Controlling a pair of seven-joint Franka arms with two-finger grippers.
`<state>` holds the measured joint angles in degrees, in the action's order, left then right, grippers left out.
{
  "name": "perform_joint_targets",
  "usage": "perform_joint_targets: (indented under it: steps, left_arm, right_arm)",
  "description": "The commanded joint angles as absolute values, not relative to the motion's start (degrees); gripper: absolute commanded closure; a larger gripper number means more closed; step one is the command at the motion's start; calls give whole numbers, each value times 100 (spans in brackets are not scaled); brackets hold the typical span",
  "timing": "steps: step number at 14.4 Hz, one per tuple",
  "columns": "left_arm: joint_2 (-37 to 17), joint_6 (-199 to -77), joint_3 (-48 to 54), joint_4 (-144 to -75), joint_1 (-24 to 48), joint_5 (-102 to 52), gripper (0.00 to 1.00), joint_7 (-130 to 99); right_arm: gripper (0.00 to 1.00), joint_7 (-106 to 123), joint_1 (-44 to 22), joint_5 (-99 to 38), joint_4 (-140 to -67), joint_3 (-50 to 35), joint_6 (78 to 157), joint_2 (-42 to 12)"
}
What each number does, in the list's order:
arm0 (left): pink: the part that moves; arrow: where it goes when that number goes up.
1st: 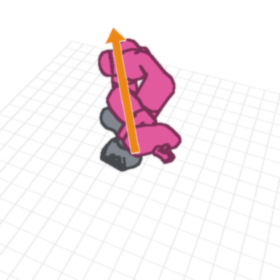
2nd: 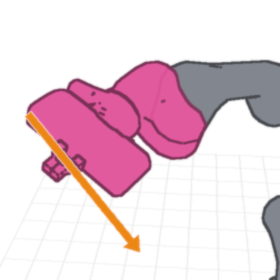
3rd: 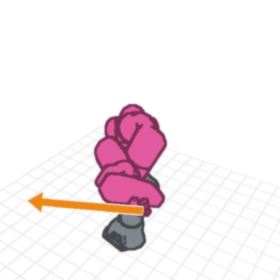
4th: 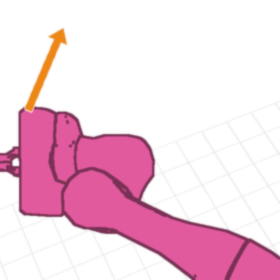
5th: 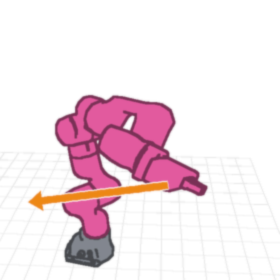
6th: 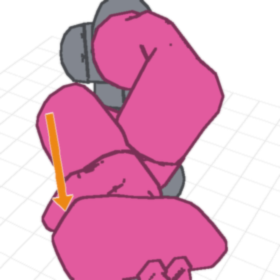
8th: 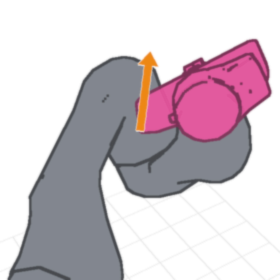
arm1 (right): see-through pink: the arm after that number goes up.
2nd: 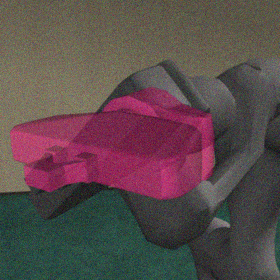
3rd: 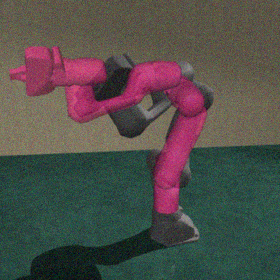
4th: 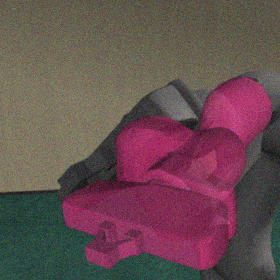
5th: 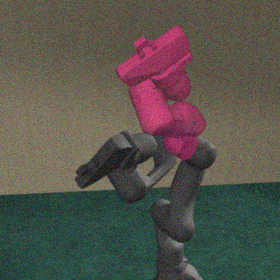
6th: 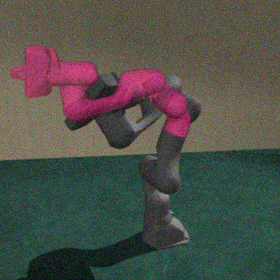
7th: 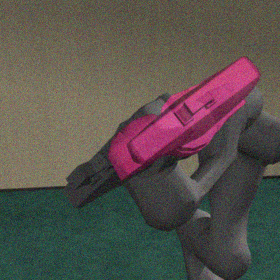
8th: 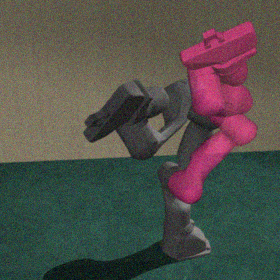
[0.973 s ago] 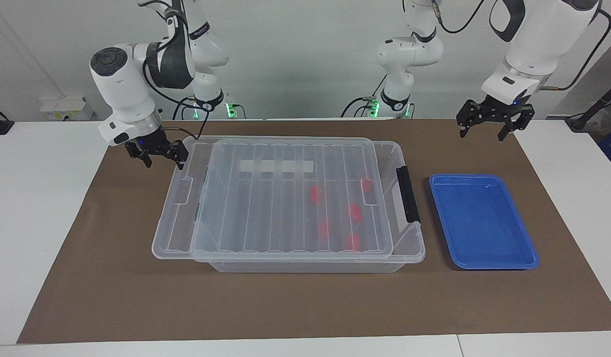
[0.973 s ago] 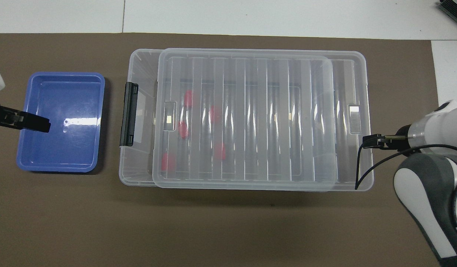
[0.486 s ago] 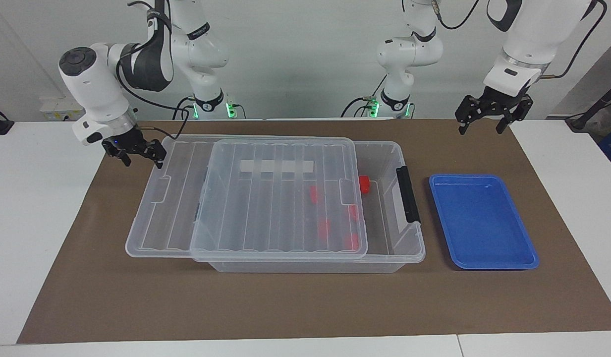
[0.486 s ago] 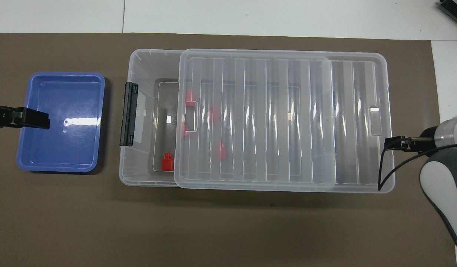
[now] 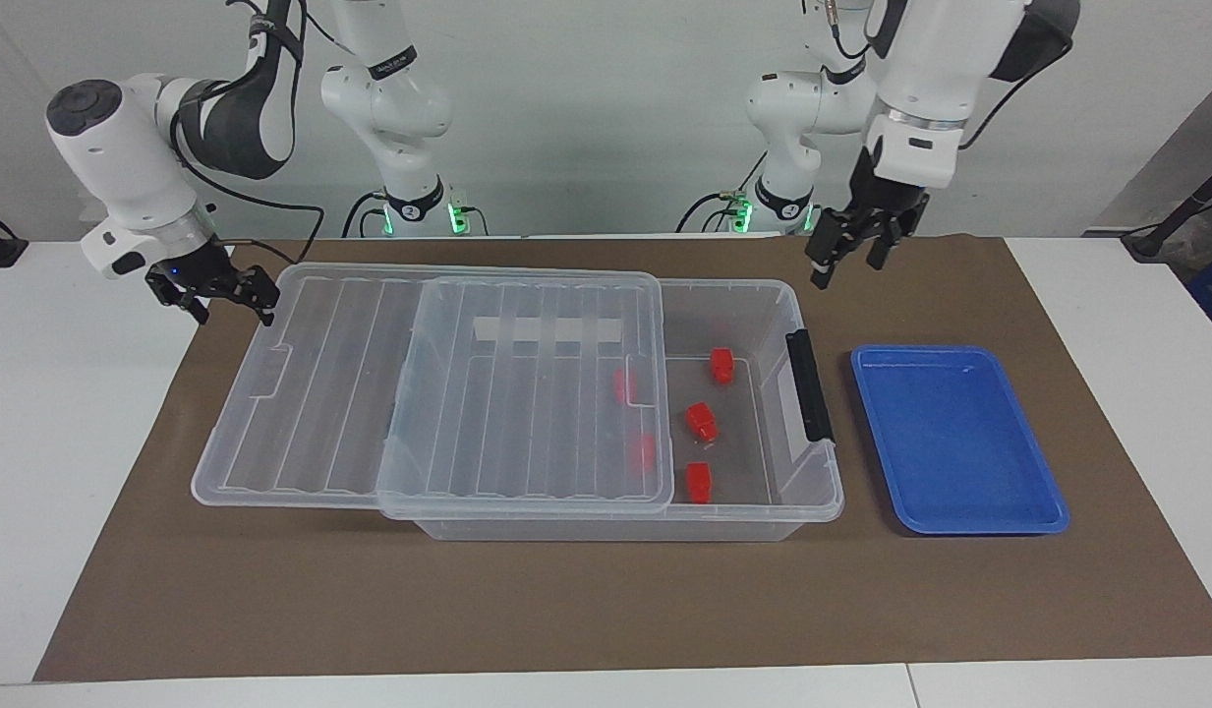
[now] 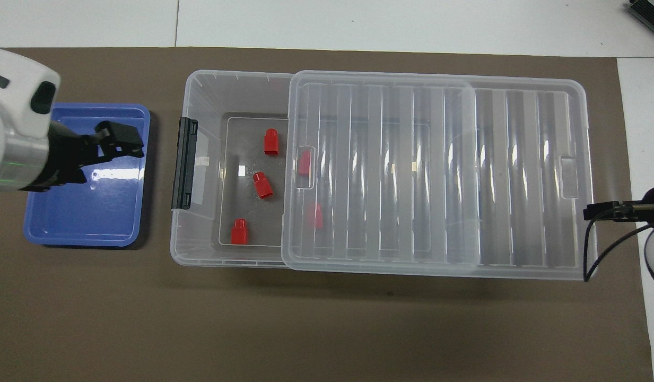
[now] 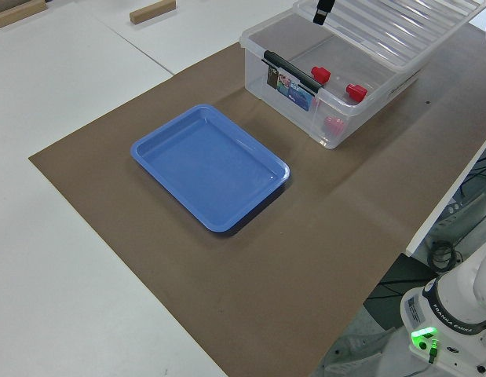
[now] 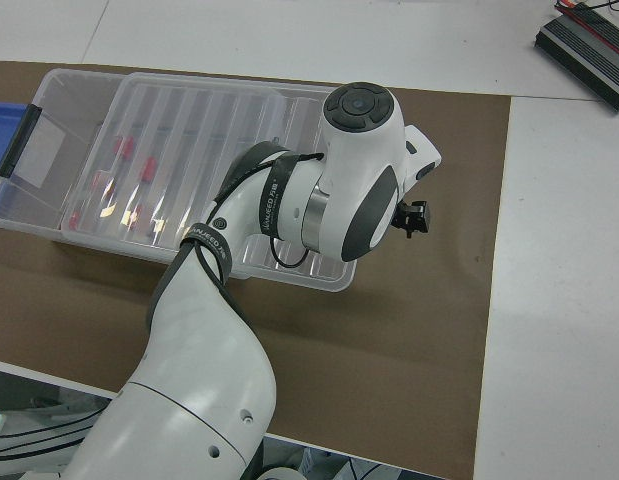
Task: Place red block in blue tray from box
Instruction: 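Reach the left gripper into the box and grasp a red block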
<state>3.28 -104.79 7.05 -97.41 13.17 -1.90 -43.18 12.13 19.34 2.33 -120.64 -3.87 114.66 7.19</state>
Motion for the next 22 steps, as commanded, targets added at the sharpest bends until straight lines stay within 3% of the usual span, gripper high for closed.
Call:
perform_joint_targets:
  steps: [1, 3, 8, 13, 22]
  left_arm:
    - [-243, -10967, 598, -9817, 1765, -124, 0, -4605]
    - [-754, -11223, 598, -9817, 2161, 551, 0, -4623]
    - [-1527, -12128, 589, -9958, 2127, 668, 0, -4623]
    - [-1529, -13233, 598, -11143, 2179, 817, 0, -4946]
    - [-1599, -13833, 615, -11593, 2461, 817, 5, -5616]
  right_arm:
    - [1, 1336, 2021, 448, -11971, -431, 11373, 686]
    - [1, 1423, 2117, 545, -11962, -422, 11408, 686]
    - [1, 1442, 2101, 440, -11462, -474, 11224, 466]
    - [1, 941, 1881, 116, -11803, -492, 11707, 448]
    - [1, 1107, 2109, -44, -12094, -466, 11971, 448]
